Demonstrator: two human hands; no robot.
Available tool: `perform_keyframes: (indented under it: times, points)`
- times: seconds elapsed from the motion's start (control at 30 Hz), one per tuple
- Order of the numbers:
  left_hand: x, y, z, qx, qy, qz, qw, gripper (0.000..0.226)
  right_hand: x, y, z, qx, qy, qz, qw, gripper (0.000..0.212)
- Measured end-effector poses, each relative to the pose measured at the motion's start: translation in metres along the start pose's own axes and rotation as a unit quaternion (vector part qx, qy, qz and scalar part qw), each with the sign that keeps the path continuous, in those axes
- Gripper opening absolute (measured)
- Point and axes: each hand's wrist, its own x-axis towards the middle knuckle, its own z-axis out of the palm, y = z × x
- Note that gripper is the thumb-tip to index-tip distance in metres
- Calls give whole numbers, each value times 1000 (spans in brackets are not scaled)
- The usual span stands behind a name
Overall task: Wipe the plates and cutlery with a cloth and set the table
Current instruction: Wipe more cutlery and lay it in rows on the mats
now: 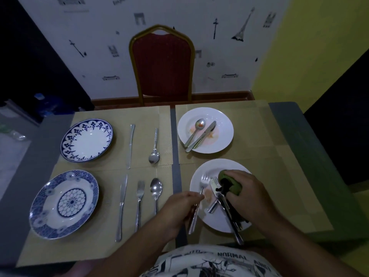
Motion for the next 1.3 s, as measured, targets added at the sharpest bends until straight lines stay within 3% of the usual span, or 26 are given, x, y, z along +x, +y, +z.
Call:
perform_keyframes:
  times: [0.17, 0.33, 0.47, 0.63, 0.83, 1.3]
  points:
    - [-5, 13, -11, 26, 44, 54, 997, 18, -1, -12, 5, 23, 6, 16, 1000, 56]
    - [-12, 28, -18, -5, 4, 75, 997, 35, 1, -21, 3, 41, 11, 18, 999, 55]
    - [-10, 24, -17, -72, -30, 100, 992, 21, 0, -25, 7, 53, 3, 10, 999, 55]
    - [-2, 17, -13, -181, -45, 98, 978, 49, -4, -24, 13, 54, -18, -3, 998, 55]
    - [1, 13, -16, -236, -69, 72, 967, 30, -6, -24, 14, 58, -35, -3, 998, 55]
    - [6, 2, -24, -111, 54, 102, 987, 18, 11, -38, 27, 64, -106, -95, 988, 59]
